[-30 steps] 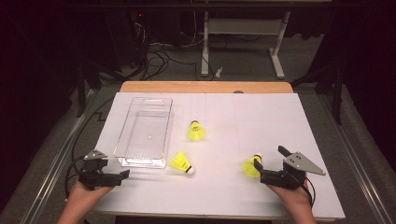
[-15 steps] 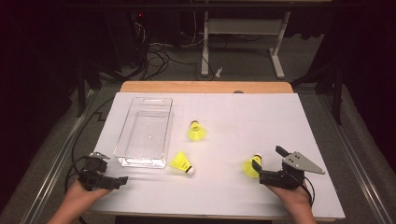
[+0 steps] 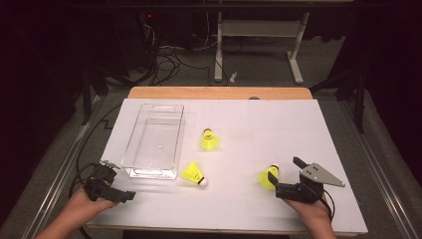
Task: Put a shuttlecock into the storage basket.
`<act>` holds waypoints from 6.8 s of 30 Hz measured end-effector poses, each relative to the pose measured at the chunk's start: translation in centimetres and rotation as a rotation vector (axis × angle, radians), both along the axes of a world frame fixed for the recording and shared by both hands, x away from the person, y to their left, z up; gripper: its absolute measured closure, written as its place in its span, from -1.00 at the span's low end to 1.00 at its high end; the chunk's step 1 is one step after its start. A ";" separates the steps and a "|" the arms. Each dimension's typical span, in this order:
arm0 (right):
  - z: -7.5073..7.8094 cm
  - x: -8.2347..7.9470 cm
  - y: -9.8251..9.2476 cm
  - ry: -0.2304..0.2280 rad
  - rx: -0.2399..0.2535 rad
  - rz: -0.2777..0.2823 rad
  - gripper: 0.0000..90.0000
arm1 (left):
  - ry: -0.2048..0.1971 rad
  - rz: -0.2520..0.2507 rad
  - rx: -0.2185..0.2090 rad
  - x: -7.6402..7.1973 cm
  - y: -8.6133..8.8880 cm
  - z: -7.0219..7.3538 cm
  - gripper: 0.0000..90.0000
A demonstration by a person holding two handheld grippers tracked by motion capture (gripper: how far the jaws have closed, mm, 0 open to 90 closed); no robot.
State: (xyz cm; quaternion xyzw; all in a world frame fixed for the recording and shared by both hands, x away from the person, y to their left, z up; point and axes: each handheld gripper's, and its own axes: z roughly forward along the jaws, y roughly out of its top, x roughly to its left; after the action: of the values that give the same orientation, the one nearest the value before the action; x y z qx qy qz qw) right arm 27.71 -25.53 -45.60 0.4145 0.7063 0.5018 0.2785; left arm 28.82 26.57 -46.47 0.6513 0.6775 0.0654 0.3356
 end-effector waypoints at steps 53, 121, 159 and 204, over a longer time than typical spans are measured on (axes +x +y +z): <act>0.0 -0.2 0.4 0.003 -0.007 0.025 -0.99 | 0.199 -0.268 0.108 -1.3 -7.8 0.7 -0.99; 0.2 -0.1 0.7 -0.005 -0.014 0.035 -0.99 | 0.392 0.153 0.116 -1.7 -22.0 5.3 -0.96; 0.2 -0.1 0.7 -0.005 -0.008 0.035 -0.99 | 0.324 0.325 0.043 5.6 -22.2 9.4 -0.14; 0.3 -0.2 0.6 -0.011 -0.009 0.032 -0.99 | 0.406 0.291 0.087 6.9 -23.6 5.4 0.39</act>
State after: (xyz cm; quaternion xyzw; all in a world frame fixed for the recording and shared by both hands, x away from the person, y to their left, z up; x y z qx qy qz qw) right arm 27.49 -24.92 -45.26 0.3993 0.7136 0.5051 0.2762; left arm 35.69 3.00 -41.12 0.5605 0.8142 0.0100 0.1510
